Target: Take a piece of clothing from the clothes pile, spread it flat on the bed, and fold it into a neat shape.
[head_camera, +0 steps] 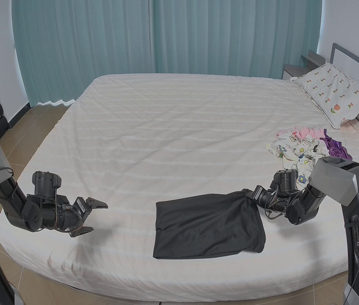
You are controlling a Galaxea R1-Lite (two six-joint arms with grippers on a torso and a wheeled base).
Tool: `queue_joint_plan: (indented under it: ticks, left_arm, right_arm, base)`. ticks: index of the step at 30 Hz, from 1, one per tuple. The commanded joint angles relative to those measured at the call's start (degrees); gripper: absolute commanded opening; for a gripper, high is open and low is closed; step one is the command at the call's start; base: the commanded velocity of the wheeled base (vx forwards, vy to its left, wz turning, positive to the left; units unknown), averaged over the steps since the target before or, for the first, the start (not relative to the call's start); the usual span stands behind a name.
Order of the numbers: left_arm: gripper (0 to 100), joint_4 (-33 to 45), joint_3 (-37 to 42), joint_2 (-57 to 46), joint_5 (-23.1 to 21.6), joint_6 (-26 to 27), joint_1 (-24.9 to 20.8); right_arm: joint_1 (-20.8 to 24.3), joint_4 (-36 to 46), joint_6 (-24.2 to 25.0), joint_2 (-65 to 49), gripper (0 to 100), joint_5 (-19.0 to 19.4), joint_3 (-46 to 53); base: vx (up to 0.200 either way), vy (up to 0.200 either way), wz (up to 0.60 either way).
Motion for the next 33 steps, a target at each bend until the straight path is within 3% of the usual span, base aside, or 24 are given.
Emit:
queue_joint_plan:
  ticks: [1,5,11,14,20,30,31,33]
  left_arm:
    - [100,-0.02,0.00,0.07,0.00,0.00,0.03]
    - [100,-0.02,0.00,0.07,0.00,0.00,0.03]
    - [100,-0.02,0.00,0.07,0.00,0.00,0.03]
    - [100,-0.02,0.00,0.07,0.00,0.00,0.03]
    - [100,-0.02,0.00,0.07,0.00,0.00,0.03]
    - [100,-0.02,0.00,0.07,0.00,0.00,0.03]
    - [100,-0.02,0.00,0.07,0.00,0.00,0.03]
    - [100,-0.02,0.00,0.07,0.00,-0.09,0.03]
  right_arm:
    - [-0.21,-0.02,0.07,0.01,100,-0.10,-0.07]
    - [-0.30,-0.02,0.33,-0.96,100,-0.19,1.07]
    - [-0.30,-5.29,-0.28,-7.28,100,1.66,12.93]
    - [0.23,-8.11,-3.45,-9.57,100,4.38,20.49]
    - [1.72,-10.48,-7.40,-10.71,100,5.17,31.04]
    - [4.36,-17.07,-10.30,-10.80,100,5.52,38.95]
    - [4.36,-17.16,-10.56,-10.80,0,5.44,39.21]
    - [4.62,-17.16,-11.18,-10.97,0,5.44,40.36]
  base:
    - [0.000,0.000,0.00]
    - [0.000,0.000,0.00]
    - [0.000,0.000,0.00]
    - [0.000,0.000,0.00]
    - [0.000,0.000,0.00]
    - [0.000,0.000,0.00]
    - [0.000,0.000,0.00]
    - [0.000,0.000,0.00]
